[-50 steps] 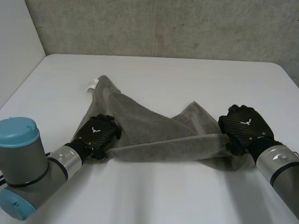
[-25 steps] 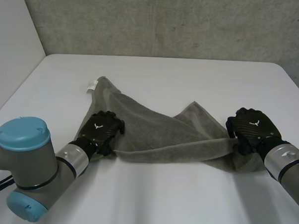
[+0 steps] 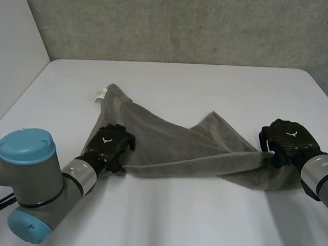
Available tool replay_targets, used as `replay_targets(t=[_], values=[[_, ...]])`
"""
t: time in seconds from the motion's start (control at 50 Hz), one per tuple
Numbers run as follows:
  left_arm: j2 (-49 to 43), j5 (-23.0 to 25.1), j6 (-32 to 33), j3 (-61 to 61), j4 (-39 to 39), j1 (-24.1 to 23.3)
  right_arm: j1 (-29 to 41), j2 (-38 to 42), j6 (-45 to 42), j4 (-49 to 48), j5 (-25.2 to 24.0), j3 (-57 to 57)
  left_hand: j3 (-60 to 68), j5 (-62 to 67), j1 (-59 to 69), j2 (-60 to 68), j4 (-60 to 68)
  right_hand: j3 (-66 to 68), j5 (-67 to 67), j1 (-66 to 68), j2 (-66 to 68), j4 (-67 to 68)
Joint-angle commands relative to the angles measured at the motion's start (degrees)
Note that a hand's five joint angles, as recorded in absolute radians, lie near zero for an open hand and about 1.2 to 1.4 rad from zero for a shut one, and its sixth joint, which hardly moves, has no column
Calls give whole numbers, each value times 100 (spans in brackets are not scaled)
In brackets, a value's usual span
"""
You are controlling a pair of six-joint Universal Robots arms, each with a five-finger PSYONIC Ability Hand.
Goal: Fold the towel.
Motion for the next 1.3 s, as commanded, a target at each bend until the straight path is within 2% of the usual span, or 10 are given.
replay_targets(t=[0.02,0.36,0.46,0.48,0.5,0.52,0.54,0.64,0.96,1.3], values=[[1,-325,4,-4,-35,147,-123,15,-8,-4,-7,-14,-257,258,289,308,-318,-187,158,107,4,-305],[10,-431,13,-127,-519,288,-273,174,-69,40,-7,-137,-257,1202,1232,1252,-318,-187,-177,-228,-331,-305],[45,-440,31,-145,-624,428,-273,244,-96,66,-7,-163,-257,2913,2944,2963,-318,-187,-900,-950,-1054,-305],[45,-440,31,-145,-624,428,-273,244,-96,66,-7,-163,-257,2918,2948,2968,-318,-187,-902,-952,-1056,-305],[62,-440,39,-145,-659,481,-273,244,-96,75,-7,-163,-257,3534,3564,3584,-318,-187,-952,-1002,-1106,-305],[62,-440,39,-145,-660,481,-273,253,-105,84,-7,-172,-257,3540,3570,3590,-318,-187,-1119,-1169,-1273,-305],[88,-431,48,-145,-686,525,-273,253,-105,84,-7,-172,-257,4304,4334,4354,-318,-187,-1120,-1171,-1274,-305],[229,-431,57,-145,-747,692,-343,358,-394,259,-7,-146,-257,4311,4342,4362,-318,-187,-1540,-1591,-1694,-305],[642,-378,22,-145,-756,1210,-607,358,-526,462,-60,303,-257,4311,4342,4362,-318,-187,-1574,-1625,-1728,-305],[818,-334,13,-154,-914,1386,-932,323,-729,664,-526,355,-257,4311,4342,4362,-318,-187,-2366,-2416,-2520,-305]])
